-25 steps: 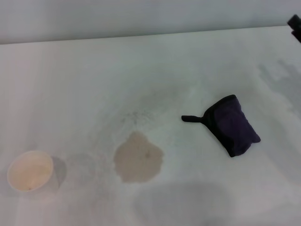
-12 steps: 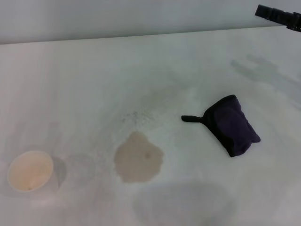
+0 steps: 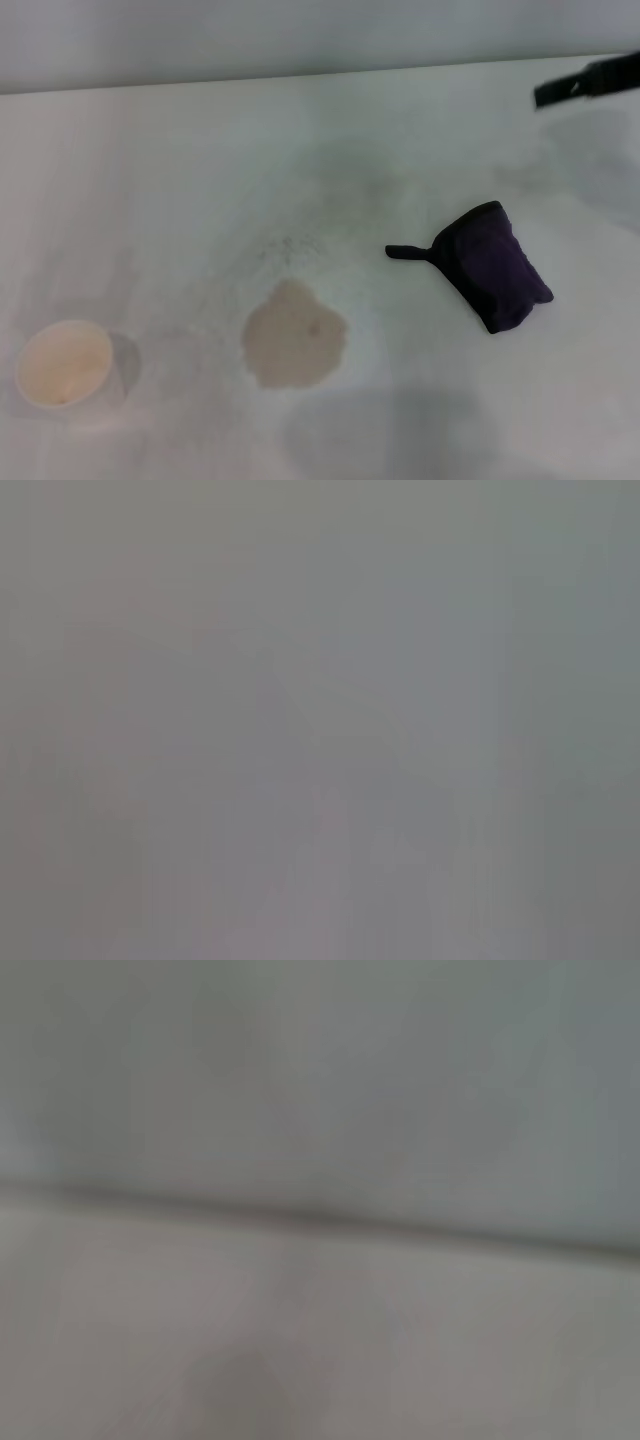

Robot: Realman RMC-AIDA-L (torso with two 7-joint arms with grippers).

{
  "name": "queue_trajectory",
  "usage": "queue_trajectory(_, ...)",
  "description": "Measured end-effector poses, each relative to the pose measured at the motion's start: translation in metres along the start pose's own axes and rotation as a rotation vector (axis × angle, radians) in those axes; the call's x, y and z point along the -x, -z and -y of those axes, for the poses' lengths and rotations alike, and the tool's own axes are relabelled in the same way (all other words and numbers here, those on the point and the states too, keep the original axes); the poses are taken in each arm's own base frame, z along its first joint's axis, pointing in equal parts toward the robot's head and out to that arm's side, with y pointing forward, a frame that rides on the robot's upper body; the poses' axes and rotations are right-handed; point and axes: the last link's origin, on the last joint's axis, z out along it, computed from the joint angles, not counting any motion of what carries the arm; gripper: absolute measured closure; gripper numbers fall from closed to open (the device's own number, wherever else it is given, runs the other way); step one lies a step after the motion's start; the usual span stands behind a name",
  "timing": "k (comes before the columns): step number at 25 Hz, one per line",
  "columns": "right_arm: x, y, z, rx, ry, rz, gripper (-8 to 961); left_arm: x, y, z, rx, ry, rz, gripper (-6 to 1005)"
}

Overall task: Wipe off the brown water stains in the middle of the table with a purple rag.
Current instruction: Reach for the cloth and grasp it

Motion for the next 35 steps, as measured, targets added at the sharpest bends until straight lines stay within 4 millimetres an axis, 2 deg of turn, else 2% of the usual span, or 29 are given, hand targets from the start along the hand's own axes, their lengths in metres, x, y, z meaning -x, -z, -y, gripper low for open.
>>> queue_trajectory(6,-0.001,-0.034,-0.056,-0.035,0.135,-0.226,177,-0.001,-0.003,0.001,-0.004,-0.003,-0.007,106)
queue_trajectory(9,-0.005,-0.048,-0.076,-0.034,0.168,-0.296,178,-0.001,-0.004,0.001,-0.004,-0.003,-0.008,106)
queue_trajectory(11,-0.007,-0.054,-0.082,-0.046,0.172,-0.328,179,-0.001,-0.004,0.001,-0.003,-0.003,-0.009,106)
queue_trajectory(22,-0.031,-0.080,-0.072,-0.119,0.135,-0.473,183,-0.001,-0.003,0.000,0.006,-0.011,-0.007,106)
queue_trajectory(35,-0.039,-0.099,-0.062,-0.159,0.141,-0.528,202,-0.001,-0.001,0.002,-0.006,-0.015,-0.008,106)
